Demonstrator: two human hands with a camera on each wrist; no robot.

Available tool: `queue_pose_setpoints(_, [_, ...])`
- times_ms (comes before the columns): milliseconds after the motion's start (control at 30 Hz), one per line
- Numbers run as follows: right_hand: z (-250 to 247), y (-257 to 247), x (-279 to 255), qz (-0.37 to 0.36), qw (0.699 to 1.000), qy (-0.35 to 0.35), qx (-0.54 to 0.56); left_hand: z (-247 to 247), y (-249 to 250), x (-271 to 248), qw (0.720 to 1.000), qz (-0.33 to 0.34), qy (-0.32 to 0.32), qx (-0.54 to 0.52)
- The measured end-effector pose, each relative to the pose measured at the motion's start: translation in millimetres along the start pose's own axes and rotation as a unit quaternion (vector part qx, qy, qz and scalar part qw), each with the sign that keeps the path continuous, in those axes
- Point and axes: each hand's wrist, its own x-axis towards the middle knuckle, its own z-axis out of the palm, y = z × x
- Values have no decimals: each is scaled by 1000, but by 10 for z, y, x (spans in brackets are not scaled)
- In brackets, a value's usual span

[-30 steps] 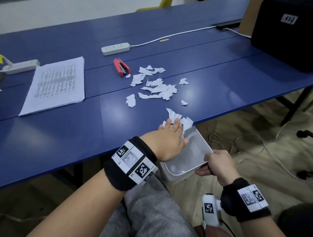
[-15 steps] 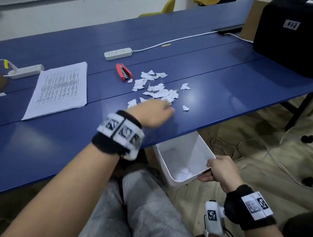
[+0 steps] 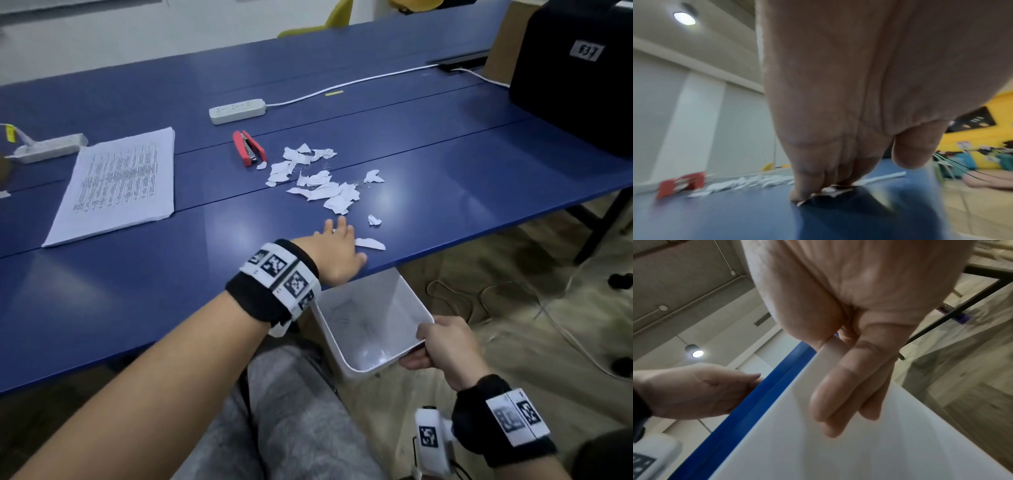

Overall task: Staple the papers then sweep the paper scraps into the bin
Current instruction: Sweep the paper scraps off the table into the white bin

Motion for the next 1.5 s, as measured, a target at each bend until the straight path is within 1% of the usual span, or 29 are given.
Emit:
queue_pose_setpoints(67, [-2,16,-3,3,1000,-1,-1,65,96,-50,1000,20,-14,10])
queue_pose_setpoints(133, [-12,32,-1,5,1000,0,1,50,143,-66,999,37,-13,0])
queue_pose_setpoints(167, [-15,39,-1,6,1000,1,1,8,144,-40,999,44,-1,-10])
queue_pose_setpoints(233, [-17,47,2,7,1000,4,-2,-128,110,77,998,42,46,-19])
queue_pose_setpoints(267, [-18,49,7,6,1000,5,-2,-203,78,171,997,33,68,-15])
queue_pose_setpoints(333, [-18,48,13,4,1000,6,0,-319,41,337,996,0,86,-5])
queue_pose_setpoints(400, [-17,36,15,4,1000,5,-1,-367,37,438,998,-14,67,9])
queue_pose_setpoints(467, [-15,20,17,1,1000,1,0,-344,97,496,999,2,37,10])
queue_pose_setpoints(500, [-13,15,15,0,1000,-1,0,-313,136,503,999,10,24,27])
queue_pose_setpoints(533, [-15,9,14,-2,1000,-3,2,-268,171,502,999,16,21,33])
queue_pose_setpoints(567, [-22,14,11,-2,1000,-4,5,-225,213,462,999,21,20,37])
queue_pose_setpoints(667, [-35,15,-2,-5,1000,-5,13,-66,269,322,999,27,34,-5])
queue_pose_setpoints(800, [-49,28,-28,0,1000,-3,19,78,382,51,999,49,-2,-3])
queue_pose_setpoints(1033, [-38,20,-79,3,1000,-7,23,345,516,-249,997,76,-1,-4])
queue_pose_setpoints(1100, [-29,8,-83,8,1000,-8,21,347,538,-304,996,92,16,9])
queue_pose_setpoints(1167, [-26,-6,-91,11,1000,-6,19,215,516,-265,991,104,72,34])
queue_pose_setpoints(1233, [-22,-7,-96,11,1000,-5,23,-41,441,-124,991,86,103,3])
queue_pose_setpoints(1267, [-13,-14,-97,10,1000,-7,26,-161,370,-22,992,69,101,-13])
queue_pose_setpoints(1333, [-7,-4,-106,9,1000,-7,28,-301,256,169,997,37,67,12])
queue_pose_setpoints(1400, [-5,-3,-96,12,999,-6,31,-293,201,279,998,19,31,60])
queue_pose_setpoints(1467, [-12,-2,-87,13,999,-7,29,-207,186,291,999,1,13,32])
queue_pose_setpoints(1500, [-24,0,-81,13,999,-6,29,-176,186,285,1000,5,10,22])
